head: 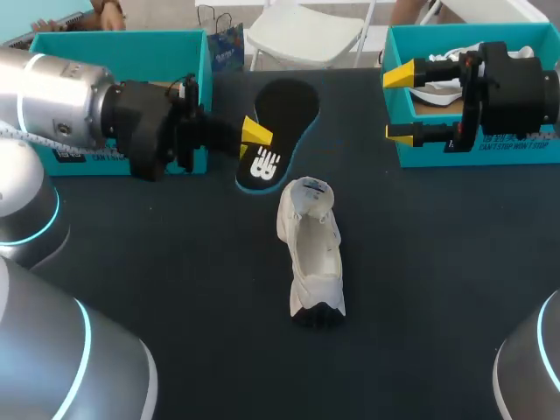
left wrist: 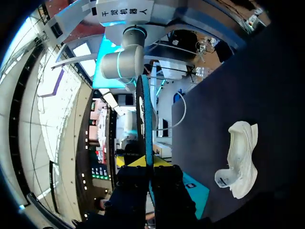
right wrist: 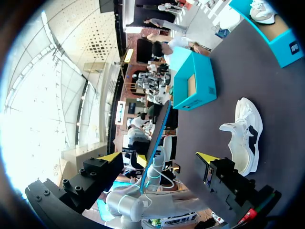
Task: Take the shoe out of the shoebox, open the shoe tongue, remove and reinsert the insole, then place the shoe into the shoebox
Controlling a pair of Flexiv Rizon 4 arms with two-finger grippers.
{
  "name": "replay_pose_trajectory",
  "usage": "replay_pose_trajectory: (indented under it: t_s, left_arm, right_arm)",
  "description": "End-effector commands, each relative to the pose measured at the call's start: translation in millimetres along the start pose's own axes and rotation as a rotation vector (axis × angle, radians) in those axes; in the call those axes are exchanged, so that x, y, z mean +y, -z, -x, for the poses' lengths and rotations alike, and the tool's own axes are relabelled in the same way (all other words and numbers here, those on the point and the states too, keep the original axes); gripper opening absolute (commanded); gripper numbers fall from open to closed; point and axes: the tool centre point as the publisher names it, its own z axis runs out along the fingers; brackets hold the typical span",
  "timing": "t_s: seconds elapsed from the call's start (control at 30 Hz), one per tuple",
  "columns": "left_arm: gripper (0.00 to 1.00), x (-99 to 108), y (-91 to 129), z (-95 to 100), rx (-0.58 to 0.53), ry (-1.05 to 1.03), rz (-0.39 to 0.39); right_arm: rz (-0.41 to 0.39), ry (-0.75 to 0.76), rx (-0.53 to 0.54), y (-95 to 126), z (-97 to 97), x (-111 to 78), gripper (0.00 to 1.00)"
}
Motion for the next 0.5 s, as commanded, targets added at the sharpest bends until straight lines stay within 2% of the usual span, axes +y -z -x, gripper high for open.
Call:
replay_pose_trajectory:
  t_s: [0.03,0.17,0.27,0.5]
  left_arm:
    - [0.0,-3.5,0.0,-2.8,-0.013,-0.346,0.031]
    - [0.0,-3.5,0.0,-2.8,-0.013,-0.346,0.031]
    - [0.0,-5.4,-5.0,-15.4,-0.019,-0.285,0.051]
    - [0.0,-5.9,-8.0,-20.8,-0.084,-0.224,0.071]
  right_arm:
    - [-0.001,-0.001,-0.001,-3.2,0.1,1.7,1.0]
    - [-0.001,-0.001,-0.001,-3.2,0.1,1.7,1.0]
    - [-0.001,-0.001,-0.001,-3.2,0.1,1.7,1.0]
    - [0.004,-0.001,-0.004,-6.5,3.6,-0.4,1.0]
